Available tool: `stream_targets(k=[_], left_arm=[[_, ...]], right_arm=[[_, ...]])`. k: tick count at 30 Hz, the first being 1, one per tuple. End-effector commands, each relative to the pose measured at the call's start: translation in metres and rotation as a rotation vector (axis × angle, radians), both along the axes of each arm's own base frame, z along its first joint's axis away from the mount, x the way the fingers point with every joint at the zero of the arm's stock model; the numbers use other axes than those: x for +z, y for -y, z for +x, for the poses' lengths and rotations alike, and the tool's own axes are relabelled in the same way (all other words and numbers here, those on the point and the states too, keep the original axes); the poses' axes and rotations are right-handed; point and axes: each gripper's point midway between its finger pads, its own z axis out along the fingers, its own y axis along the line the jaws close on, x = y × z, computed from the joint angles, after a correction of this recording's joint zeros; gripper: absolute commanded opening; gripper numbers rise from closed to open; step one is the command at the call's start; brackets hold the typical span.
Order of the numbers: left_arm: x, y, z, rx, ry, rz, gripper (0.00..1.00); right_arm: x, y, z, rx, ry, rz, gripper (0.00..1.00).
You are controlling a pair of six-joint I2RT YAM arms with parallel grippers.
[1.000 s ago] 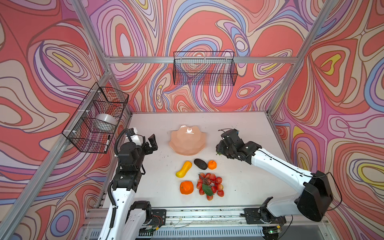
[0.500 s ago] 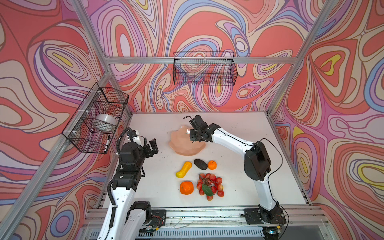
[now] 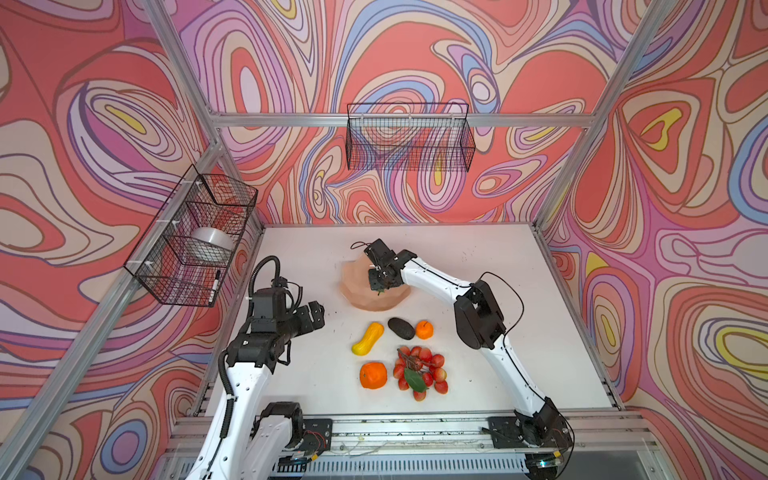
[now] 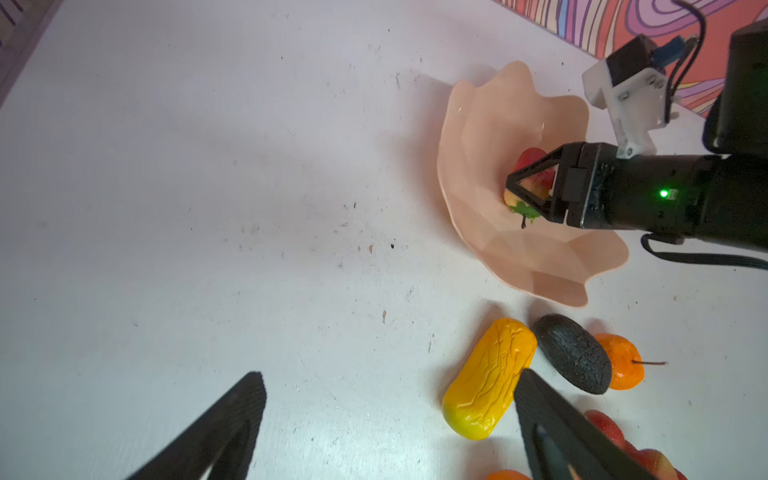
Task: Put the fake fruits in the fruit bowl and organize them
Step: 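Carry the peach with the right gripper into the bowl and release, then grasp the yellow squash with the left gripper while the right gripper withdraws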
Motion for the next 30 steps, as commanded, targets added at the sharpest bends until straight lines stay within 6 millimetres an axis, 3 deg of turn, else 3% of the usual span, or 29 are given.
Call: stream_targets(k=[1,3,5,8,10,14,17,20,24,30], left_arm=[[0.003,0.011,-0.009,-0.019,-0.032,-0.062,0.94],[0.002,0.015,-0.01,-0.034,-0.032,-0.078,0.94],[0.0,0.02,-0.01,-0.048,-0.039,-0.08,0.93],[-0.009,0.03,-0.014,-0.089,-0.108,-0.035,0.91],[-0.014,0.045,-0.013,-0.139,-0.127,-0.007,0.91],[-0.028,0.079,-0.013,-0.24,-0.158,0.03,0.91],[-0.044,0.101,-0.015,-0.317,-0.207,0.108,0.91],[-0.054,0.123,-0.013,-0.391,-0.213,0.161,0.92],[-0.071,0.138,-0.004,-0.422,-0.242,0.207,0.92],[-0.105,0.143,0.008,-0.42,-0.31,0.287,0.92]], right_arm=[[-0.005,-0.001,-0.003,0.014,-0.025,-0.016,0.59],[0.005,-0.002,0.0,0.015,-0.01,-0.003,0.65],[0.031,-0.003,0.008,0.009,0.049,0.022,0.72],[0.098,-0.003,0.019,0.0,0.181,0.108,0.88],[0.15,0.003,0.021,-0.016,0.274,0.169,0.94],[0.228,0.028,0.004,-0.067,0.405,0.25,0.96],[0.255,0.059,-0.025,-0.103,0.461,0.306,0.98],[0.261,0.091,-0.063,-0.13,0.481,0.383,0.98],[0.25,0.133,-0.105,-0.201,0.453,0.418,0.98],[0.229,0.176,-0.142,-0.286,0.417,0.391,0.98]])
